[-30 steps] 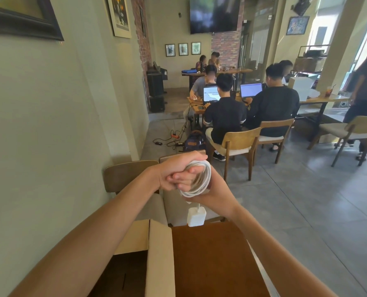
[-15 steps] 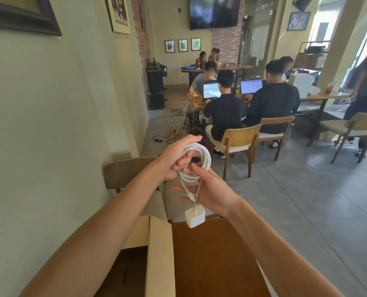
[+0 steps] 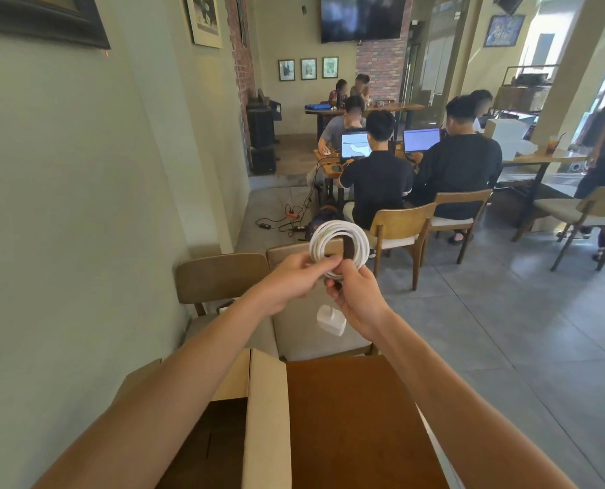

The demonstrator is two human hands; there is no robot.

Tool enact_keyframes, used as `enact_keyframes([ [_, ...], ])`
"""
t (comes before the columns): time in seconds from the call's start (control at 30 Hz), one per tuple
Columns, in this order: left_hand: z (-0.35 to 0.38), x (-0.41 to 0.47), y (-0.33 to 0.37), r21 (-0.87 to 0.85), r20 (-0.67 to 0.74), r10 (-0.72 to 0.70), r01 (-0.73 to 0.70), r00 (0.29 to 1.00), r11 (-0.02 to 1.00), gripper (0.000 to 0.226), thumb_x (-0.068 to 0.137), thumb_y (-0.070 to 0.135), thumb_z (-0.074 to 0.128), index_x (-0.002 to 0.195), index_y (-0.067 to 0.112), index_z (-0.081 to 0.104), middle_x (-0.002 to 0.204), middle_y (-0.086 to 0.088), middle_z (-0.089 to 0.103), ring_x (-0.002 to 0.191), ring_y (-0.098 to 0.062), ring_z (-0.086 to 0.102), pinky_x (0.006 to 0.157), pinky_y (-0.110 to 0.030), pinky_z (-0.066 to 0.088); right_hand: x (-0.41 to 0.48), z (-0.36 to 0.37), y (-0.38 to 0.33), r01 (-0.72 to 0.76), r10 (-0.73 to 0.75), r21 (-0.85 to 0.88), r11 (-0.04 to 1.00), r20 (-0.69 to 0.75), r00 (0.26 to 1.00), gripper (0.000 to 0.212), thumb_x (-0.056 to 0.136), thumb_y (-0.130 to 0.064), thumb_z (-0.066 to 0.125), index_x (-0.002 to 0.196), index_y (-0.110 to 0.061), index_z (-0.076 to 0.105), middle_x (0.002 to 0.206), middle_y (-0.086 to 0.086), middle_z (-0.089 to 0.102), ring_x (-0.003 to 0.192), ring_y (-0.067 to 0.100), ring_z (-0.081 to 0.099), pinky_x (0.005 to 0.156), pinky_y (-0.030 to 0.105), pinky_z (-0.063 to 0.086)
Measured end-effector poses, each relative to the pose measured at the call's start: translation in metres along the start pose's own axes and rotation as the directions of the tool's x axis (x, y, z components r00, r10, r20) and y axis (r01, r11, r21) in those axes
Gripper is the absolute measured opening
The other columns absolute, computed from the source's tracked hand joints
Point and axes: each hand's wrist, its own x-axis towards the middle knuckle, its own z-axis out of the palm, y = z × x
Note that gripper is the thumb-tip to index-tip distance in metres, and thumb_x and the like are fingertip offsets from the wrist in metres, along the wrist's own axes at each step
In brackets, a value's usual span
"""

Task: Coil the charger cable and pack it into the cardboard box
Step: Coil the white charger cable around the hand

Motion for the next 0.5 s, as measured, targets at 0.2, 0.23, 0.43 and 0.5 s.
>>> enact_keyframes([
  [0.2, 0.026, 0.006, 0.002, 0.004, -0.334, 0.088, -0.092, 0.938, 0.996, 0.032, 0.1, 0.034, 0.05, 0.078, 0.016, 0.066, 0.057, 0.003, 0.061, 0.049, -0.007, 0.057, 0.056, -0.025, 0.046, 0.002, 0.011, 0.003, -0.017, 0.018, 0.061, 0.998, -0.025, 1.0, 0.028, 0.105, -0.008, 0.039, 0.115, -0.002, 0.064, 0.097, 0.016, 0.059, 0.089, 0.022, 0.054, 0.073, 0.031, 0.048],
  [0.23, 0.025, 0.005, 0.004, 0.096, -0.37, 0.133, -0.105, 0.92, 0.99, 0.034, 0.102, 0.031, 0.045, 0.075, 0.018, 0.062, 0.058, 0.002, 0.061, 0.049, -0.006, 0.057, 0.051, -0.021, 0.044, 0.003, 0.012, 0.003, -0.034, 0.034, 0.053, 0.998, 0.002, 0.999, 0.03, 0.105, -0.008, 0.04, 0.12, 0.0, 0.065, 0.102, 0.017, 0.061, 0.093, 0.024, 0.055, 0.077, 0.032, 0.048],
  [0.43, 0.007, 0.007, 0.009, 0.287, -0.349, 0.252, -0.153, 0.903, 0.946, 0.028, 0.101, 0.025, 0.042, 0.103, 0.009, 0.065, 0.09, -0.009, 0.07, 0.08, -0.021, 0.065, 0.069, -0.033, 0.051, 0.002, 0.007, 0.002, -0.02, 0.01, 0.083, 0.996, 0.119, 0.993, 0.03, 0.107, -0.016, 0.049, 0.129, -0.007, 0.067, 0.114, 0.012, 0.075, 0.105, 0.02, 0.071, 0.093, 0.034, 0.056],
  [0.5, 0.006, 0.008, 0.009, 0.312, -0.334, 0.273, -0.168, 0.902, 0.935, 0.024, 0.101, 0.025, 0.043, 0.099, 0.014, 0.064, 0.084, -0.002, 0.066, 0.073, -0.013, 0.061, 0.062, -0.027, 0.045, 0.001, 0.003, 0.004, -0.003, -0.001, 0.031, 1.0, 0.128, 0.992, 0.031, 0.106, -0.022, 0.053, 0.132, -0.009, 0.066, 0.117, 0.01, 0.074, 0.108, 0.019, 0.07, 0.093, 0.031, 0.056],
])
